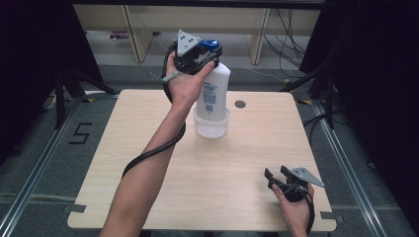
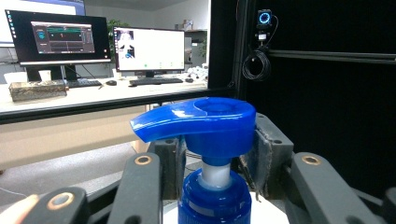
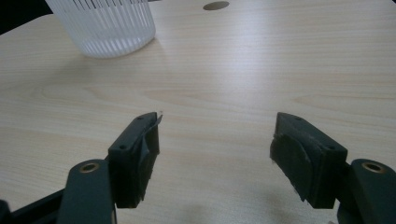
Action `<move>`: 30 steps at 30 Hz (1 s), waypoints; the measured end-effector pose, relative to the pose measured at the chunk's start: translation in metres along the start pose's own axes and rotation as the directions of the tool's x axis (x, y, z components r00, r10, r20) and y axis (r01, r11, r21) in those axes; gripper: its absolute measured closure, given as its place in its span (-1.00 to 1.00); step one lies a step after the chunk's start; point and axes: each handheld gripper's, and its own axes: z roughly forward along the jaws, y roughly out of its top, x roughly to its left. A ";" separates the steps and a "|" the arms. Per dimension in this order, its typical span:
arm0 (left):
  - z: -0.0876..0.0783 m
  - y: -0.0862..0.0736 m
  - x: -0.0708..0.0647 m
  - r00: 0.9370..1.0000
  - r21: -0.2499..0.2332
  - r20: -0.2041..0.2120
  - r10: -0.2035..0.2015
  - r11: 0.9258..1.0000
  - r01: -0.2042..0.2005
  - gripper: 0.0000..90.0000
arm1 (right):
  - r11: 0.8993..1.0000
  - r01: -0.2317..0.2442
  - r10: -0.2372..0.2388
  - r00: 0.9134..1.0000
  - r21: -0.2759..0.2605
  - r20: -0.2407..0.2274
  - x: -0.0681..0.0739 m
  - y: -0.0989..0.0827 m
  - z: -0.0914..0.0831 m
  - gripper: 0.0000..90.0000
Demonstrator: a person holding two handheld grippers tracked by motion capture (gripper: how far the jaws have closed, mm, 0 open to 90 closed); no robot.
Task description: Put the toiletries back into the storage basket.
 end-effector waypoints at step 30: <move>0.026 -0.021 0.013 0.999 0.039 -0.030 0.020 0.999 -0.018 0.33 | 1.000 -0.018 0.018 1.000 -0.004 0.009 0.001 -0.001 0.000 -0.28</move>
